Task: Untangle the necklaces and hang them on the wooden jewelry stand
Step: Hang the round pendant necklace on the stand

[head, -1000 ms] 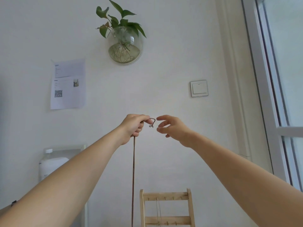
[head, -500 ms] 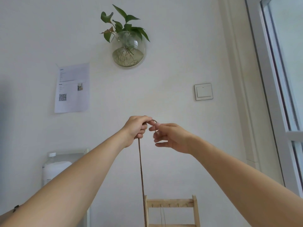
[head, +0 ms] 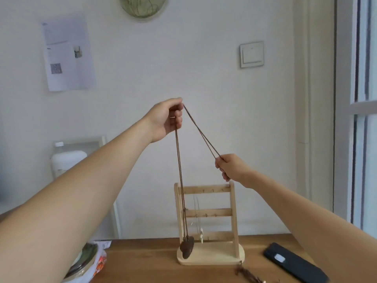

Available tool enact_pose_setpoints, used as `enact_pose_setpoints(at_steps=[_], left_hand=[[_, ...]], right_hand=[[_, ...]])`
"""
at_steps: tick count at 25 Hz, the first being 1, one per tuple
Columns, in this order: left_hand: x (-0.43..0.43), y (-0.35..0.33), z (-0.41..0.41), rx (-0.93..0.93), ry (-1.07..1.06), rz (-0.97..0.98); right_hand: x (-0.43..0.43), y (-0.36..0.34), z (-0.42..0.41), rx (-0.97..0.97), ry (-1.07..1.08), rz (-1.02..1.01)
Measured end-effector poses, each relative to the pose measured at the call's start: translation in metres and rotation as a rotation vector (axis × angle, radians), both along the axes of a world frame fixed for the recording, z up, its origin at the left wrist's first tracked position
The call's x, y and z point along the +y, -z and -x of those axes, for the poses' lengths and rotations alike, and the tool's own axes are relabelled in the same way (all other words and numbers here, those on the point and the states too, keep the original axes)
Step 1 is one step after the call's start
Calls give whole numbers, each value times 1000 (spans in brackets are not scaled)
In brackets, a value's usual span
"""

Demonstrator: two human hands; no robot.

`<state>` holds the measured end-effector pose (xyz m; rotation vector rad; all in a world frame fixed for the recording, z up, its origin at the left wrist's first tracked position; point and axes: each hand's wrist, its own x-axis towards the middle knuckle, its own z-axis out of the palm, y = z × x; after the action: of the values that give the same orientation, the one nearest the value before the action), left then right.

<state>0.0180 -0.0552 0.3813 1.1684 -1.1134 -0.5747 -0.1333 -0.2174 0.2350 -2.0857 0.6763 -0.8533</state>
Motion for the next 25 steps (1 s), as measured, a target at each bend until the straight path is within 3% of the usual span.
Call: enact_pose_setpoints(at_steps=[2,5,7,9,11,14,18,21,25], left_hand=[[0,12,5,77,66,19],[-2,32,11,26,92,3],[-6,45,11,-27,75,-18],[-9,54,11,-36,65,-18],[-13,59,10,-48,52,-4],[-20,68,13,-39,54,18],[-21,76,9,-18,6,47],[-20,79,6,-83,-114,37],[-15,86,16,-315,-359,63]], right_hand=[[3,48,9,34,-49,-120],[17,97,19,103,-100,-294],[28,109,22,3,-19,-329],[39,97,20,-228,-9,-313],[56,69,14,-362,-202,-304],[74,36,1,-269,-400,-305],[72,46,0,-156,-385,-271],[59,54,13,-240,-314,-286],[41,34,25,-419,-257,-341]])
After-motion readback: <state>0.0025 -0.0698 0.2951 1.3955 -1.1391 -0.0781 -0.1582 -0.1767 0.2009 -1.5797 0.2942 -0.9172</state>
